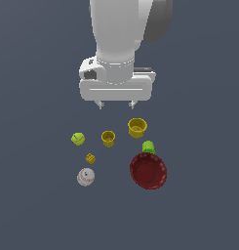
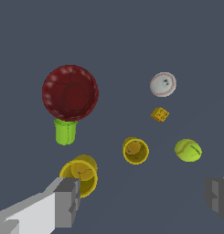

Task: Pick up a designated object from a clutter of objects.

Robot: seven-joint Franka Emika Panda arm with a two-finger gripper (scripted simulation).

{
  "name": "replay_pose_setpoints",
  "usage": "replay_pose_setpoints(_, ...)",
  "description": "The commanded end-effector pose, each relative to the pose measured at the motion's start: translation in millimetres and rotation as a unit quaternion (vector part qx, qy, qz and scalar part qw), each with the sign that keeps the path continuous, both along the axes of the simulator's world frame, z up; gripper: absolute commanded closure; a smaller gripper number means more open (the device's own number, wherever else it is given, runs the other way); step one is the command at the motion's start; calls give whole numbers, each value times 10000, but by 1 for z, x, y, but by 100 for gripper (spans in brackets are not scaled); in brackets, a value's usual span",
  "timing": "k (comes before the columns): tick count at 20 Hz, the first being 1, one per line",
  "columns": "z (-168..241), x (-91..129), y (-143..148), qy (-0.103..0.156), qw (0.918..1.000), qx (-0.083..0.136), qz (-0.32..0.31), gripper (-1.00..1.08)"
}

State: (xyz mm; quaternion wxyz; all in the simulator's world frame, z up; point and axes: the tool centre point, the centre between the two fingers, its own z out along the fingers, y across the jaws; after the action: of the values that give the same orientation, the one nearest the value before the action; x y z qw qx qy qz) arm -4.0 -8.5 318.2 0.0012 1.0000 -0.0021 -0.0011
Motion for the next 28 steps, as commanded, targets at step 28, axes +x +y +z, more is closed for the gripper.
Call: replay_pose_setpoints(28, -77, 13, 29, 124, 9996, -97, -234, -92)
